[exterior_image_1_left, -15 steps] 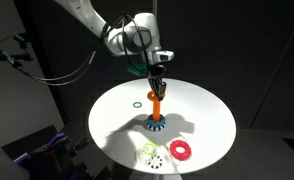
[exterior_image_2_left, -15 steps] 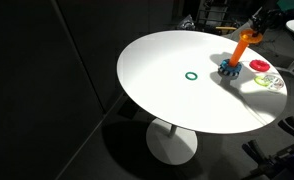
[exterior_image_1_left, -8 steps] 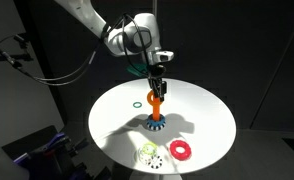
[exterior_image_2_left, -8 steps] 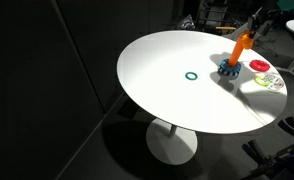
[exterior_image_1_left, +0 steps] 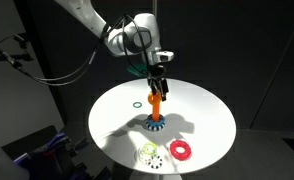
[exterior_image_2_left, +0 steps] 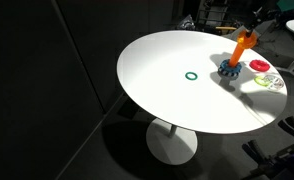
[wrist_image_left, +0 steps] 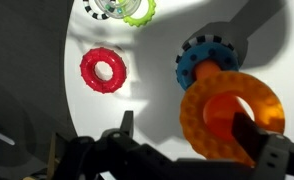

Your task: Put the orange ring on the stake

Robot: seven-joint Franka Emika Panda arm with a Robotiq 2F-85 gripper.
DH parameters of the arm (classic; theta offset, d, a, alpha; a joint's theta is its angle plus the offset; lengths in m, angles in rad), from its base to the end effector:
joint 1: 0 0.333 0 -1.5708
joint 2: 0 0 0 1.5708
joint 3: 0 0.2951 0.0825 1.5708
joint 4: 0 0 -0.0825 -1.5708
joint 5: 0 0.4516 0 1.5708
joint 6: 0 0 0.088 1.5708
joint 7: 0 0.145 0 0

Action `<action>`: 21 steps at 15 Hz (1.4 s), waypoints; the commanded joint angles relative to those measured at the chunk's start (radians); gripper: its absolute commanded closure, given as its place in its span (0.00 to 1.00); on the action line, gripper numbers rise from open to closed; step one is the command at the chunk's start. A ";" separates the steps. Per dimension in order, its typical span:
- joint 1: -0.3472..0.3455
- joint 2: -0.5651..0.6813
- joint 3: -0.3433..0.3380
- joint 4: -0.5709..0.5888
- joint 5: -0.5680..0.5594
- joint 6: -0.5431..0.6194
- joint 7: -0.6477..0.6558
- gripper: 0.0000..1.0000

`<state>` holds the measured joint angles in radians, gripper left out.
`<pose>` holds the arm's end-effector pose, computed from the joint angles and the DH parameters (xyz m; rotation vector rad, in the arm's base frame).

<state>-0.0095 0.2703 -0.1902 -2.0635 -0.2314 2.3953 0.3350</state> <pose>0.6251 -0.1365 0.2077 2.8840 -0.5261 0.1127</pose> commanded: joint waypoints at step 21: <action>-0.049 0.035 -0.013 0.077 0.017 -0.031 0.026 0.00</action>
<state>-0.0505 0.2793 -0.2078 -2.0282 -0.2298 2.3953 0.3521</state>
